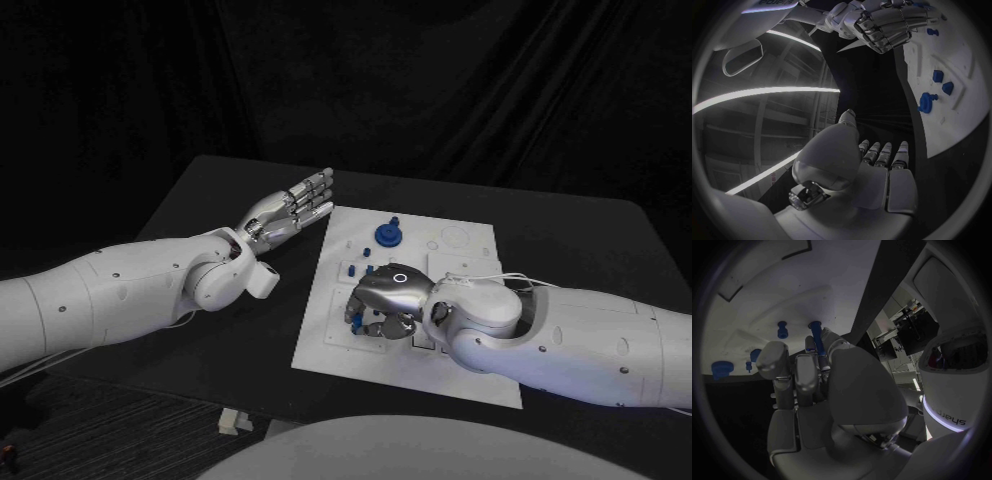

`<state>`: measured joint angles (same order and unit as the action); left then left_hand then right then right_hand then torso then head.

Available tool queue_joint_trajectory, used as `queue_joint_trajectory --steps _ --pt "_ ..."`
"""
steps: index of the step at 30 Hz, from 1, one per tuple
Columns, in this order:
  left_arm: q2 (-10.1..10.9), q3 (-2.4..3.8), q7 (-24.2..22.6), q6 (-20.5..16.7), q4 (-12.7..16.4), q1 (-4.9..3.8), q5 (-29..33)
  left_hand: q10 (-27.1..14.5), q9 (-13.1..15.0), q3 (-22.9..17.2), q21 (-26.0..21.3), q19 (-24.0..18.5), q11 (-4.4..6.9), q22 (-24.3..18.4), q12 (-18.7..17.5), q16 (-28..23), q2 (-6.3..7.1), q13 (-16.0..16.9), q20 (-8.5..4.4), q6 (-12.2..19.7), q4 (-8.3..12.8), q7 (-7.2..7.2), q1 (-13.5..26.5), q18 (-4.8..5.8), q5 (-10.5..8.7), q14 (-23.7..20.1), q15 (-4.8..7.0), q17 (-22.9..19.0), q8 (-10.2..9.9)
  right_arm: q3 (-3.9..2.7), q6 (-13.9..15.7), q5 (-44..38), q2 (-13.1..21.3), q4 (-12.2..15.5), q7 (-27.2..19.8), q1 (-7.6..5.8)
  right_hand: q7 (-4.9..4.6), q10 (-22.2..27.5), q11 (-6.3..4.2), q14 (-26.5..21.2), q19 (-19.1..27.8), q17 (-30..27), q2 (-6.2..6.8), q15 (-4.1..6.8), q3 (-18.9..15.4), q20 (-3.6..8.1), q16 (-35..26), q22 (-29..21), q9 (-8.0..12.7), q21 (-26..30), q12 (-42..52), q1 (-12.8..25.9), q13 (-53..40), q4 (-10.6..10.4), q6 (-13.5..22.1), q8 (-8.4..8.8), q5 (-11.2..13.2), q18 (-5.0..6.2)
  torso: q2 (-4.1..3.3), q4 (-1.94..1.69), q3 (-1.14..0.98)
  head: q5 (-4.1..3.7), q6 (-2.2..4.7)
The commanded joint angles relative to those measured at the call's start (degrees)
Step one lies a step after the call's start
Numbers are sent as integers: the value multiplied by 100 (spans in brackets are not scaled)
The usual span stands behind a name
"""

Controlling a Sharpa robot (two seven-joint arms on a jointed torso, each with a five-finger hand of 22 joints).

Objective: Assemble the parts on the task board

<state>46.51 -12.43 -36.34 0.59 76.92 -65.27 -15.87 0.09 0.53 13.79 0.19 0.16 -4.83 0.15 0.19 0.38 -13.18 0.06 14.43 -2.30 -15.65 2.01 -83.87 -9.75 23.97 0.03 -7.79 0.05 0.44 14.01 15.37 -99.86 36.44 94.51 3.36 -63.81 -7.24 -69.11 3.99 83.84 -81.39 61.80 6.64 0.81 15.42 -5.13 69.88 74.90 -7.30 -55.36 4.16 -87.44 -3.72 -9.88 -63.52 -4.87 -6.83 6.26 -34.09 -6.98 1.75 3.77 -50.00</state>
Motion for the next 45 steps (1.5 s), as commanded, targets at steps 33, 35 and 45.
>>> queue_joint_trajectory --steps 33,35,45 --pt "-16 6 58 118 -6 18 33 -9 19 -74 -4 0 -41 14 -19 -38 -35 -6 69 -79 15 -136 -79 -55 59 -3 -30 -5 39 1 17 -47 19 -26 58 48 223 541 132 -98 144 -154 105 -103 53 -75 -122 691 -55 248 -46 -38 -1 75 266 133 -109 -11 0 6 -2 27 0" --pt "-19 6 62 122 -8 20 33 -9 22 -80 -4 0 -40 14 -19 -38 -37 -6 71 -95 19 -146 -85 -55 63 -3 -32 -5 43 1 15 -47 19 -25 49 50 221 559 134 -103 150 -154 112 -105 30 -80 -120 690 -59 250 -31 4 -8 57 290 123 -62 -10 2 8 -1 30 0" --pt "-16 6 79 130 -8 28 33 -9 28 -96 -3 0 -27 15 -19 -38 -38 -6 76 -132 30 -208 -96 -55 72 -3 -38 -5 52 1 3 -47 35 -17 6 66 252 622 135 -115 165 -160 141 -98 -44 -84 -119 685 -64 261 -10 98 -19 24 377 123 42 -3 5 10 -2 31 0"
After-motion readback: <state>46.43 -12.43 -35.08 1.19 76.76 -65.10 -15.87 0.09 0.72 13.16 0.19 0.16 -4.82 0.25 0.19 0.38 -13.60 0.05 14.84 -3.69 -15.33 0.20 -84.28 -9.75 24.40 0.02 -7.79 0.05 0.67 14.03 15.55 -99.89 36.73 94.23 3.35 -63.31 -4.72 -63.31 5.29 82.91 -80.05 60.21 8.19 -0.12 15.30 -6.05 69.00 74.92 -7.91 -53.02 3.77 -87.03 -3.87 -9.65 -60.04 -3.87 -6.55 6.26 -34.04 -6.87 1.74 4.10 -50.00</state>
